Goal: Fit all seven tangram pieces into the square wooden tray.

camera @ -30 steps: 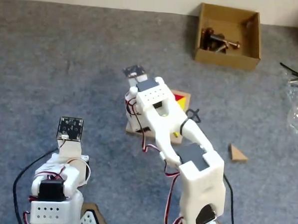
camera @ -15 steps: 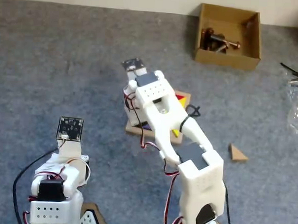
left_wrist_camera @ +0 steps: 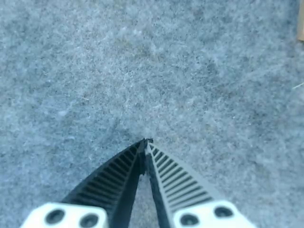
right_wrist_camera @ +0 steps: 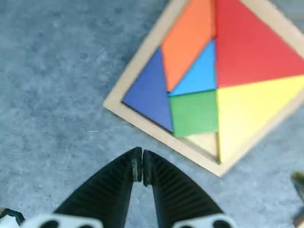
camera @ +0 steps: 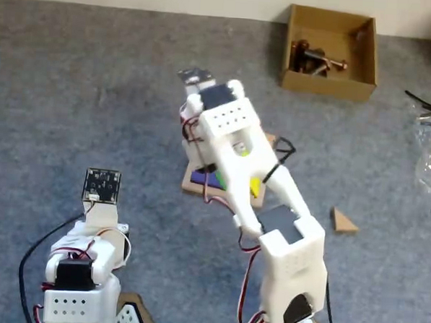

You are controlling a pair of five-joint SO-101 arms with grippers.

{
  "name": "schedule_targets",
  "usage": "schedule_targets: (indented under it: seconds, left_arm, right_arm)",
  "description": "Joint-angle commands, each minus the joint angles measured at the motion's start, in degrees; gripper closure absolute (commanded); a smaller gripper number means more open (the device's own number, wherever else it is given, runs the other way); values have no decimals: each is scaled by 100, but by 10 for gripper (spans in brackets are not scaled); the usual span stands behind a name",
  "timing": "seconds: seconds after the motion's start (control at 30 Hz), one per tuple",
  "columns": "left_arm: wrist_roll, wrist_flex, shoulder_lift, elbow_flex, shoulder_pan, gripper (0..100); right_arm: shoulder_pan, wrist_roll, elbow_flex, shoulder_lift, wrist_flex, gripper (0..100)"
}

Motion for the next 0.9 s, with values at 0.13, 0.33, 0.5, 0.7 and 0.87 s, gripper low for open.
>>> schedule_targets:
  seconds: [0.13, 0.33, 0.5, 0.7, 0.87]
  left_arm:
    - [-35, 44, -31, 127, -75, 993]
    - [-35, 44, -31, 127, -75, 993]
    - [-35, 44, -31, 127, -75, 993]
    - [-35, 44, -31, 127, -75, 993]
    - [-35, 44, -31, 127, -75, 993]
  right_arm:
    - [497, -53, -567, -400, 268, 991]
    - [664, -53, -207, -1376, 268, 991]
    - [1077, -18, 505, -2018, 242, 991]
    - [1851, -9, 954, -2765, 233, 991]
    - [2404, 9, 1437, -3336, 233, 990]
